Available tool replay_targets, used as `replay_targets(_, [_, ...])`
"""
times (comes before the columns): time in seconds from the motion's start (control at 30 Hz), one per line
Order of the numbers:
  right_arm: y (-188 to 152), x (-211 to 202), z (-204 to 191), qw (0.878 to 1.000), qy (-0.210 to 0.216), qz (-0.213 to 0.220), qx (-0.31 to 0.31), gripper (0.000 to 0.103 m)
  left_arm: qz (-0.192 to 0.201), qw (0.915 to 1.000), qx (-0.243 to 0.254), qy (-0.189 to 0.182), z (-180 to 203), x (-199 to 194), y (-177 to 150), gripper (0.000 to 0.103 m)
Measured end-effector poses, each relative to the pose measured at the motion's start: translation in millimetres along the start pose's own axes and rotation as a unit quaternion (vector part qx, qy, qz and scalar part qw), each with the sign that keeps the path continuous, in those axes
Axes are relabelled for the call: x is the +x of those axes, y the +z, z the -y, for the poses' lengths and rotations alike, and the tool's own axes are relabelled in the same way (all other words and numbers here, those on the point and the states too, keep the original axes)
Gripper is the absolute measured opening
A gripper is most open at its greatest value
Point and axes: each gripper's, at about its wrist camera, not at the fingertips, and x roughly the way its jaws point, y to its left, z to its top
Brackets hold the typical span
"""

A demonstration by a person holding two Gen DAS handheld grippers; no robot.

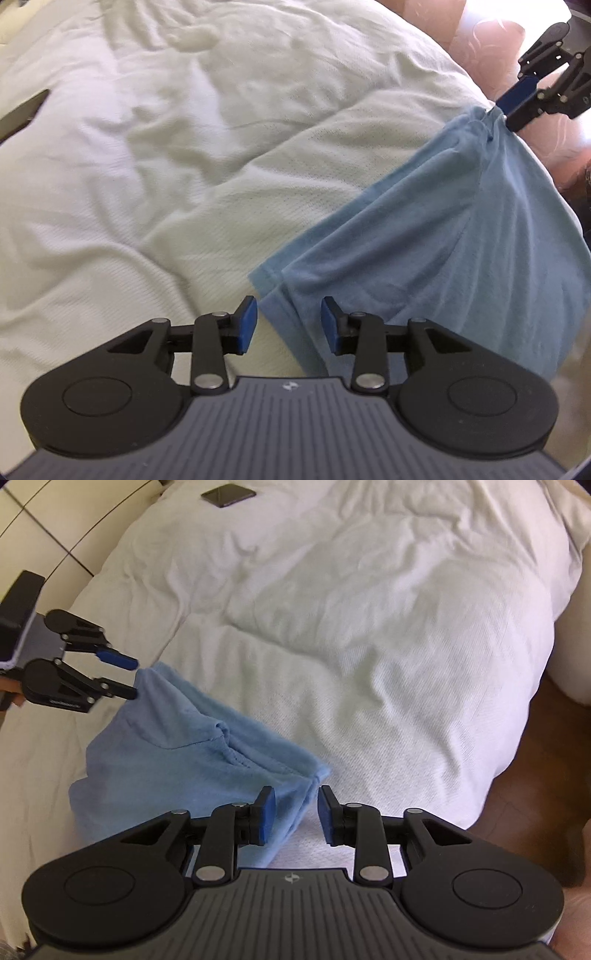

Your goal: Fold clothes

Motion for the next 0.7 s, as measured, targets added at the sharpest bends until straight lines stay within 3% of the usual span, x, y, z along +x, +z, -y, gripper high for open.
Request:
replay_targets(0.13, [-2.1, 5.1, 4.1, 1.000, 0.016, -0.006, 0.024, 0.037, -0.016, 0.9997, 0.001, -0.021, -3.8, 13.2, 4.2, 0.029])
replay_targets(0.17, [-2.6, 5.7, 4.7, 0.999, 0.019, -0.005, 0.030, 0.037, -0.017, 0.9996, 0.003, -0.024, -3.6, 12.8, 5.1, 0.018])
replay_targets(0.23, [-2.5, 4.1, 4.5, 0.999, 0.023, 0.002, 0.041, 0.034, -0.012, 0.9994, 0.009, -0.030, -1.9, 9.5, 5.0, 0.009])
replay_targets(0.27, [-2.1, 4.3, 3.8, 0.999, 0.026, 0.003, 0.046, 0.024, -0.008, 0.9996, 0.009, -0.027, -1.4, 7.0, 4.5, 0.005])
replay_targets(0.33, [-0.9, 7.5, 0.2, 0.999, 0.023, -0.001, 0.044, 0.006, 0.000, 0.9997, 0.008, -0.023, -0.3, 1.8, 3.5, 0.003])
replay_targets(0.57, [3.1, -8.2, -11.0, 0.999, -0.004, 0.028, 0.017, 0.001, 0.027, 0.9996, 0.003, -0.007, 3.0, -14.7, 0.0, 0.003])
replay_targets(0.7, [-1.9, -3.9, -7.8, 0.999, -0.011, 0.030, 0.023, 0.000, 0.023, 0.9993, -0.028, -0.009, -2.9, -3.3, -4.2, 0.003])
